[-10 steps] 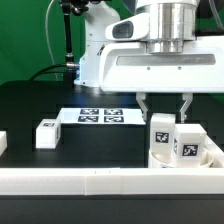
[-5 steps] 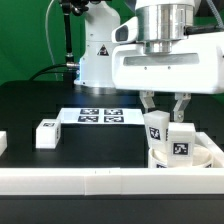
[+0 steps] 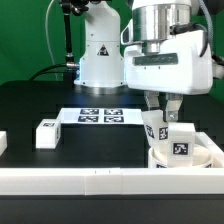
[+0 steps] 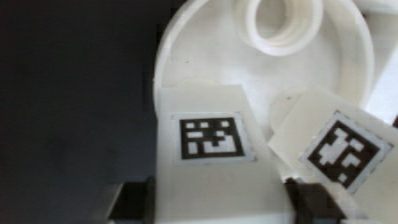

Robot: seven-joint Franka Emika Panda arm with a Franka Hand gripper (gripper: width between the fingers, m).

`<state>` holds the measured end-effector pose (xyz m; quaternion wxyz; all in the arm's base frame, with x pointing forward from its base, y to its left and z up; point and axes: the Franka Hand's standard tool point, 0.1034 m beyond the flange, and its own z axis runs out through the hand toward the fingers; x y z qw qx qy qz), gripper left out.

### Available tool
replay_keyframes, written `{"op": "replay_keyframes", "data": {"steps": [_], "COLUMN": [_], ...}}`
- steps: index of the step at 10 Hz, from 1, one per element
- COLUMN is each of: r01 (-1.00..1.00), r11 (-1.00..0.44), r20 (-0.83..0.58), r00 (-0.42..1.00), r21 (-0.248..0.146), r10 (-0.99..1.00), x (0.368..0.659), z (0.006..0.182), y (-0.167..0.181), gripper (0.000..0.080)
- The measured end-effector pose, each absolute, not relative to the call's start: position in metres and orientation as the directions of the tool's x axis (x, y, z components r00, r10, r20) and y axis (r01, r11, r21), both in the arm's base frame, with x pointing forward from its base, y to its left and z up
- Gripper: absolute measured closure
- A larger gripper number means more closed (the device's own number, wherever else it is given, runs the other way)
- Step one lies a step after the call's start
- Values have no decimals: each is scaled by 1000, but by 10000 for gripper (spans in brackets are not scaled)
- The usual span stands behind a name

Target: Assemble stool

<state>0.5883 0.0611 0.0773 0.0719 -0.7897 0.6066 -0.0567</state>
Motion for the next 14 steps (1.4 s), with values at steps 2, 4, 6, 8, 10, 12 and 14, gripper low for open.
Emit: {"op": "replay_keyframes", "data": {"steps": [2,4,6,8,10,12,14], "r01": [-969,-982,-956,-885,-770,-751,-725], "r11": [-162,45,245,447,633,659,688], "r20": [-24,-92,-146,-196,-223,-224,-242], "r00": [170,-28,-222,-419,-606,-636,-664], "r21": [-185,-182,-161,-129,-77,-37,-21], "r10": [-985,-995,-964,-887,-764,-738,-707], "x": [588,586,585,585,583,584,584], "z": [77,77,77,77,78,78,78], "y": [60,59,61,66,73,74,76], "gripper": [459,459,459,459,459,459,459]}}
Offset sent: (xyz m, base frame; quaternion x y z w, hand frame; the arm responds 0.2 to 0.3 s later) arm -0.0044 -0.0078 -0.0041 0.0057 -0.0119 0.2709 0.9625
